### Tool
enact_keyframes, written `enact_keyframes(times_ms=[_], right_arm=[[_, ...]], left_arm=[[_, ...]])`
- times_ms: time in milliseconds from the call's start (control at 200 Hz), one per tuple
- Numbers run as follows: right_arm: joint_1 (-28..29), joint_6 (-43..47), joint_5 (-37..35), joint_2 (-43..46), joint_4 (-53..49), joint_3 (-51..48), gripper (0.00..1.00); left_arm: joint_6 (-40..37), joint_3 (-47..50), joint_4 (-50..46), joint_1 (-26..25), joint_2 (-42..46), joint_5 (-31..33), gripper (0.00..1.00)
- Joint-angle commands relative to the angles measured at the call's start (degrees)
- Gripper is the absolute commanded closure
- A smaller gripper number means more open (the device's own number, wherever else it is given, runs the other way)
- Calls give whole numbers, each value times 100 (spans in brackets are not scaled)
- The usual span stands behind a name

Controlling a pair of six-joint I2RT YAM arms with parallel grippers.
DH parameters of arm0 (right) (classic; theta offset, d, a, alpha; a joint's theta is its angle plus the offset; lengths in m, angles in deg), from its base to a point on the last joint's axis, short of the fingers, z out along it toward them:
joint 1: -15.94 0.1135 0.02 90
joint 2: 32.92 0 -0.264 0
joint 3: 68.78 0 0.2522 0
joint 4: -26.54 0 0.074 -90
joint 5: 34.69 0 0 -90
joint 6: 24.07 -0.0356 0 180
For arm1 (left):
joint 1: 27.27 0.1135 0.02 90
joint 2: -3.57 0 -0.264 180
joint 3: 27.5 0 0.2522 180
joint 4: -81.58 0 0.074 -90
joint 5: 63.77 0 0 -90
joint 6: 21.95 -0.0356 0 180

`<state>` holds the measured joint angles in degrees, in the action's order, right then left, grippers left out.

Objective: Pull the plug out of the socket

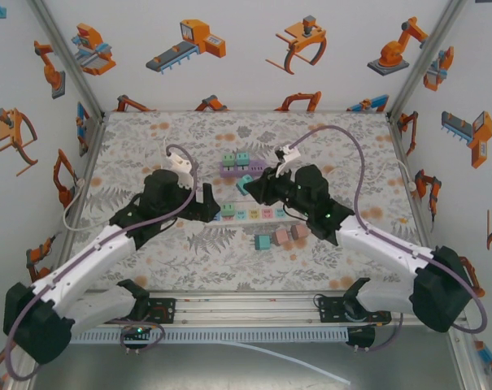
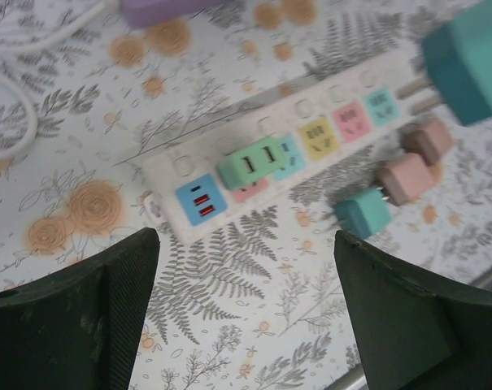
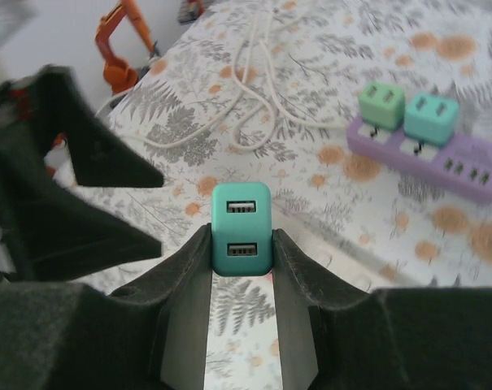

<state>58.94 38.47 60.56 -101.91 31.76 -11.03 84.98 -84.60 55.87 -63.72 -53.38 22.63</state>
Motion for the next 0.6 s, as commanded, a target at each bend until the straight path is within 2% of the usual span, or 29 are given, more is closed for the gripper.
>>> enact_keyframes(times_ms=[0, 180, 360, 451, 596], right_arm=[[229, -1757, -1566, 279, -1030, -21, 100], [1034, -2714, -2769, 606, -874, -528, 100], [1884, -3461, -3695, 382, -494, -884, 100], [2250, -3638, -4029, 127, -414, -888, 100], [2670, -3792, -4360, -352, -374, -794, 100]], left_arm=[[-405, 60, -370, -160, 606, -498, 18], [-972, -318, -1235, -417, 1290, -707, 17], [-2374, -799, -2275, -1012, 1370, -1212, 11], [-3050, -896, -2772, -1350, 1344, -995, 11], [-3721, -806, -3074, -1660, 1414, -637, 8]])
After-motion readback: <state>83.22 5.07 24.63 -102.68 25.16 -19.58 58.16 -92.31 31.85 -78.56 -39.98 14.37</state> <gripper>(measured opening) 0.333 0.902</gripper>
